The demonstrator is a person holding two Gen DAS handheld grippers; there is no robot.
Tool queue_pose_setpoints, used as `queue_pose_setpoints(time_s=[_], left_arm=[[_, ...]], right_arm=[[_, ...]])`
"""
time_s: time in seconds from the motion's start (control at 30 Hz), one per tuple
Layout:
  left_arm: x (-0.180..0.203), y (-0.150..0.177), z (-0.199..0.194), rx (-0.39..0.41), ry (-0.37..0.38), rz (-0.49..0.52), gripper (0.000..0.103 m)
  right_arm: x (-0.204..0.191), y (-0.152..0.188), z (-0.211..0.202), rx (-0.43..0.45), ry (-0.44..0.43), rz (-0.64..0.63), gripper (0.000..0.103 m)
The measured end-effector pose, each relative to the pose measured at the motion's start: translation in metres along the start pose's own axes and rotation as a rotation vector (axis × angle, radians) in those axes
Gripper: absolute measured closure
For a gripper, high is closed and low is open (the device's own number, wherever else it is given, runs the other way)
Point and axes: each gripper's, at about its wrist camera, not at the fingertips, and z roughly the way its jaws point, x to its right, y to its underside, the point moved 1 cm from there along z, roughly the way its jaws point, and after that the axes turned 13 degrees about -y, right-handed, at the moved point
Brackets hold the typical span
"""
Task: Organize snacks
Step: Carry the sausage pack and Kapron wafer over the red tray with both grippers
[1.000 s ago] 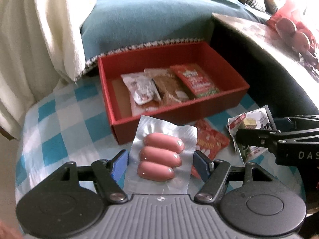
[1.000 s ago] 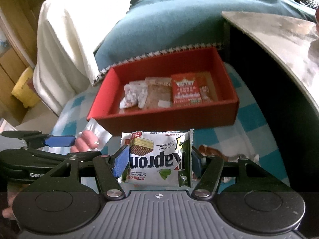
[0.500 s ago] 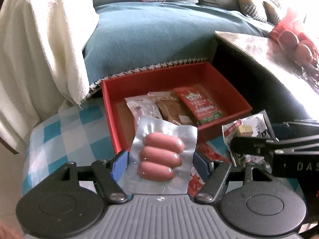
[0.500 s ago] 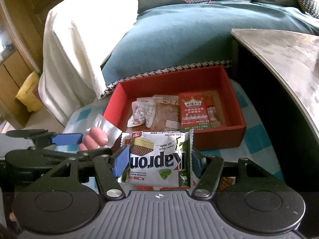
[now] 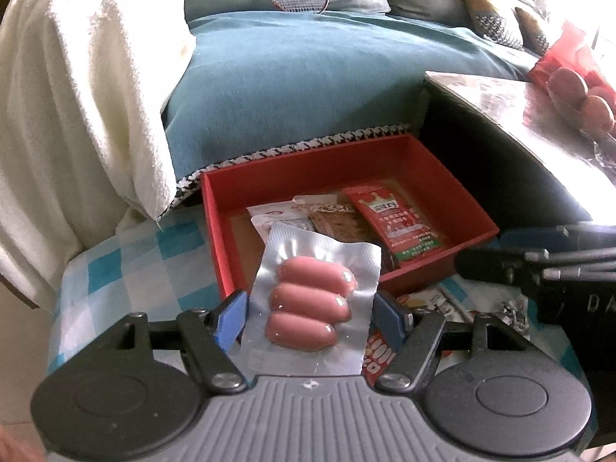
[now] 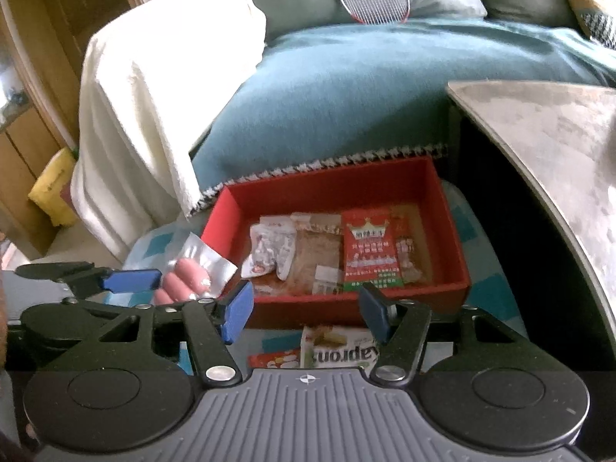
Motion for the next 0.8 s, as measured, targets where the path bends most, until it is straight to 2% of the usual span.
queue_pose_setpoints(time_s=[0.13, 0.2, 0.27, 0.3, 0.37, 0.4, 0.6, 0.73, 0.8], left_arm=[[0.000, 0.003, 0.006, -0.021, -0.004, 0.007, 0.039], [0.001, 0.005, 0.009, -0.040, 0.008, 0.007, 0.039], [0.002, 0.008, 0.010, -0.047, 0.018, 0.013, 0.039], [0.002, 0.009, 0.010, -0.047, 0.016, 0.017, 0.039], [0.001, 0.011, 0.011, -0.050, 0.017, 0.015, 0.039], [0.000, 0.011, 0.012, -0.055, 0.021, 0.012, 0.039], [0.001, 0.011, 0.022, -0.082, 0.019, 0.018, 0.039], [0.003, 0.011, 0.025, -0.094, 0.025, 0.025, 0.039], [0.004, 0.012, 0.023, -0.086, 0.027, 0.027, 0.039]], right_arm=[[0.009, 0.017, 0.021, -0.101, 0.050, 0.008, 0.031], [0.023, 0.025, 0.038, -0.152, 0.079, 0.084, 0.030], [0.032, 0.025, 0.048, -0.161, 0.096, 0.117, 0.030], [0.034, 0.022, 0.051, -0.159, 0.099, 0.101, 0.027], [0.035, 0.017, 0.062, -0.208, 0.110, 0.053, 0.009], [0.037, 0.015, 0.071, -0.237, 0.110, 0.032, 0.008], [0.057, 0.024, 0.114, -0.350, 0.145, 0.012, 0.011], [0.058, 0.024, 0.107, -0.325, 0.123, 0.038, 0.028], [0.058, 0.023, 0.098, -0.297, 0.117, 0.054, 0.028]])
